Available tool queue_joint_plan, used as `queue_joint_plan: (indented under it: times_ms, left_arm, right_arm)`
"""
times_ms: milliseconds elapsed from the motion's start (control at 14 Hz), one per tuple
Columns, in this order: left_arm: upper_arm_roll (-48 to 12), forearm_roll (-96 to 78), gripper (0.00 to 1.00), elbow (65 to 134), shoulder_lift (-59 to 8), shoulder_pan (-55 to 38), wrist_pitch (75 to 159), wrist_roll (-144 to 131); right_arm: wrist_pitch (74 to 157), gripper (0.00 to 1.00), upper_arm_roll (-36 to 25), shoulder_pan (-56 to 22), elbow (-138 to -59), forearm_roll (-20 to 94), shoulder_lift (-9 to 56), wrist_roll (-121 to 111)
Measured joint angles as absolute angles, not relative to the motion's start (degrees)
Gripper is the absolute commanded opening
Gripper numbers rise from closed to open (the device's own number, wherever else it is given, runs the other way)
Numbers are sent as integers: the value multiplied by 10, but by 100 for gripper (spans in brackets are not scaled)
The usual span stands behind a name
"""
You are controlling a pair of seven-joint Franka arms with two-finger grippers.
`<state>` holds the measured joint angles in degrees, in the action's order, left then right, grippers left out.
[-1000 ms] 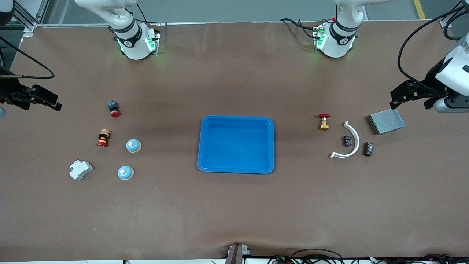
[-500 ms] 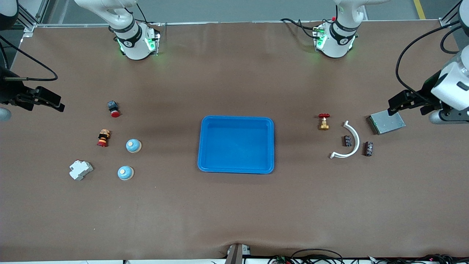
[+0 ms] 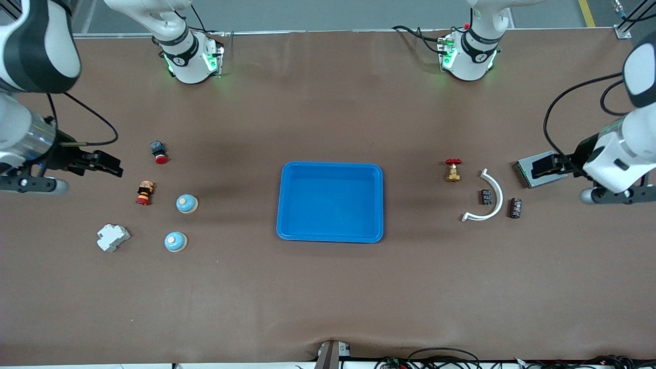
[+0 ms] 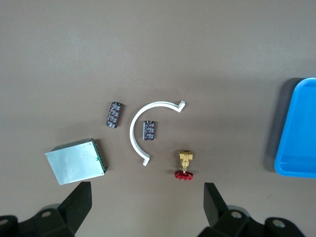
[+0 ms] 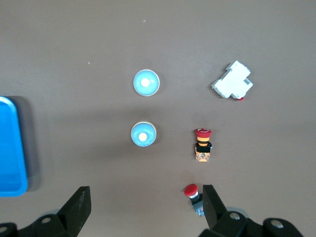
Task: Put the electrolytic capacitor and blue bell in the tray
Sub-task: 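Move the right gripper to a blue bell while the left gripper reaches a capacitor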
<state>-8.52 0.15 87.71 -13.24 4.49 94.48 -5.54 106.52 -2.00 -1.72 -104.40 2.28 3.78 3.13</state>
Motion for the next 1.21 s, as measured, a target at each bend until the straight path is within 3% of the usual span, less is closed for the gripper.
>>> queue_joint_plan:
  times_ms: [500, 1214]
  left_arm:
    - [-85, 40, 100, 876, -216, 45, 993, -52]
    - [-83, 84, 100, 889, -280, 53, 1074, 13]
  right_arm:
    - [1235, 100, -19, -25, -1193, 23, 38, 34]
    - [1390, 100, -18, -55, -1263, 23, 107, 86]
